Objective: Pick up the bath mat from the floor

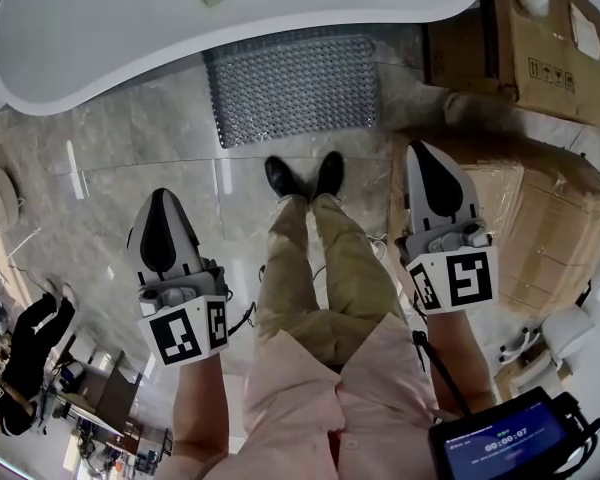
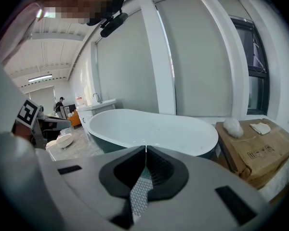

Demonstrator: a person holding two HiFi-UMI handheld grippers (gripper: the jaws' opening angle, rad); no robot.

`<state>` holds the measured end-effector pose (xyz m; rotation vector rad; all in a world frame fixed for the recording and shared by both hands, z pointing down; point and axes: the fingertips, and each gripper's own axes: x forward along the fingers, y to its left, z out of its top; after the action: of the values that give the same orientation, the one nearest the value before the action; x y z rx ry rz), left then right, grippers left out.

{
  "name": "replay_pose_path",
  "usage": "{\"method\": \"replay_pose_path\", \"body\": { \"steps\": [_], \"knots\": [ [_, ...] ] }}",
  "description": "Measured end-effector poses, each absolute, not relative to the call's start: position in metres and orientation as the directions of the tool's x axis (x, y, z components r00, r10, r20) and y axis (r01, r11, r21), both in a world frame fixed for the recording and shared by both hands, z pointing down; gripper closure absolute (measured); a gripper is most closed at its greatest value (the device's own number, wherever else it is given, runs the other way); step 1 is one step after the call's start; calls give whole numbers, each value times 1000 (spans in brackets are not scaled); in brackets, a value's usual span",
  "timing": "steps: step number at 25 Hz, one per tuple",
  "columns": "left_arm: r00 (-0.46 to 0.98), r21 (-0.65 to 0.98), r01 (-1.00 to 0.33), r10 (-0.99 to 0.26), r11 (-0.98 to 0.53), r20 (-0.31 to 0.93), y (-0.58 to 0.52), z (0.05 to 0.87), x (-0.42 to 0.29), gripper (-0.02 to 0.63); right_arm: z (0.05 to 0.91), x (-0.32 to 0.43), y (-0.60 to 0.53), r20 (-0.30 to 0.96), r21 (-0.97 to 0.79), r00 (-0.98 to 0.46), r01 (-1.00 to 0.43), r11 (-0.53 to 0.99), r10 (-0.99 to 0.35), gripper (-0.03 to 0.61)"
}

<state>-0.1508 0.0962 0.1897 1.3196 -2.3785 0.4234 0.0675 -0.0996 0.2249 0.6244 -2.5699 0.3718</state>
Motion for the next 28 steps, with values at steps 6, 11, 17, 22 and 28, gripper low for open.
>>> {"method": "replay_pose_path", "body": {
  "steps": [6, 11, 17, 22, 28],
  "knots": [
    [-525, -80, -829, -722, 553, 451, 106, 181, -156, 589, 223, 59, -97, 480, -151, -810, -456, 877, -338, 560],
    [-529, -91, -831, -728, 549, 436, 104, 177, -162, 589, 217, 55, -102, 467, -138, -814, -452, 881, -345, 560],
    [-512, -95, -844, -742, 527, 433, 94, 205, -166, 589, 245, 63, -106, 472, -140, -806, -469, 872, -357, 560],
    [-500, -96, -852, -744, 515, 444, 97, 248, -165, 589, 285, 71, -105, 480, -135, -796, -481, 866, -367, 560],
    [-486, -93, -860, -749, 502, 450, 101, 283, -171, 589, 321, 77, -106, 493, -130, -782, -499, 857, -381, 560]
  ]
}}
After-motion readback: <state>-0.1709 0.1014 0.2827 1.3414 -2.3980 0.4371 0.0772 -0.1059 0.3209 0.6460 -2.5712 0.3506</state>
